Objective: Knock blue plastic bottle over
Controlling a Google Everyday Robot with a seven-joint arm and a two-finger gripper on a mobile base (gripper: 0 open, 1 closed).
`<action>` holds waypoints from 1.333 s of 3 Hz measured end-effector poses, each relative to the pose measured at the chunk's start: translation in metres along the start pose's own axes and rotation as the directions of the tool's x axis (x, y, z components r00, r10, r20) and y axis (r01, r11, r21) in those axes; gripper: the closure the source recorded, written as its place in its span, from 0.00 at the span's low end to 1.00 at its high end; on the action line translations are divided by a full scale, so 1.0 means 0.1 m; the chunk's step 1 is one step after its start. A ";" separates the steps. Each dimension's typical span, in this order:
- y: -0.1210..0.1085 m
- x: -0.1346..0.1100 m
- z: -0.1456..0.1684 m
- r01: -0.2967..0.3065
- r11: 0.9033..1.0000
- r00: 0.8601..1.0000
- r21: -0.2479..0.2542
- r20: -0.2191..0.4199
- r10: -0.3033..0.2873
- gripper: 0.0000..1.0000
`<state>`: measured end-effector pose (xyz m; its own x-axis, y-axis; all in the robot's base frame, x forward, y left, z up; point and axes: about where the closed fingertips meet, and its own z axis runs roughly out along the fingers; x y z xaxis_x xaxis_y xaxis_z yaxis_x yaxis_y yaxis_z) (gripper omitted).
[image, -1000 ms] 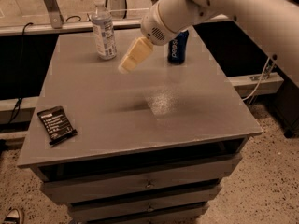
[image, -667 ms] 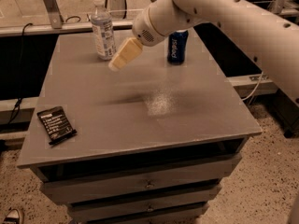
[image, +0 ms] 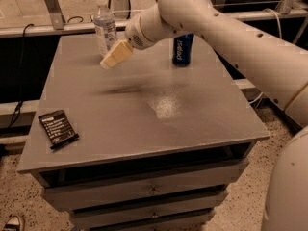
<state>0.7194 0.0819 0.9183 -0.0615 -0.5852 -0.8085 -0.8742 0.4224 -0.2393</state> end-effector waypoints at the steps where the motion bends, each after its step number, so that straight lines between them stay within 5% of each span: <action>1: -0.18 -0.03 0.24 -0.030 0.998 0.999 0.048 0.035 0.028 0.00; 3: -0.35 -0.26 0.70 -0.123 0.992 0.982 0.040 0.147 0.116 0.00; 4: -0.37 -0.38 0.85 -0.155 0.988 0.970 0.023 0.192 0.147 0.18</action>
Offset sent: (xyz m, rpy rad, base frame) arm 0.0776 0.0492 -0.0071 0.1844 -0.0298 -0.0930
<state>0.7948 0.1472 0.9118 -0.0960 -0.3727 -0.9230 -0.8429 0.5236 -0.1238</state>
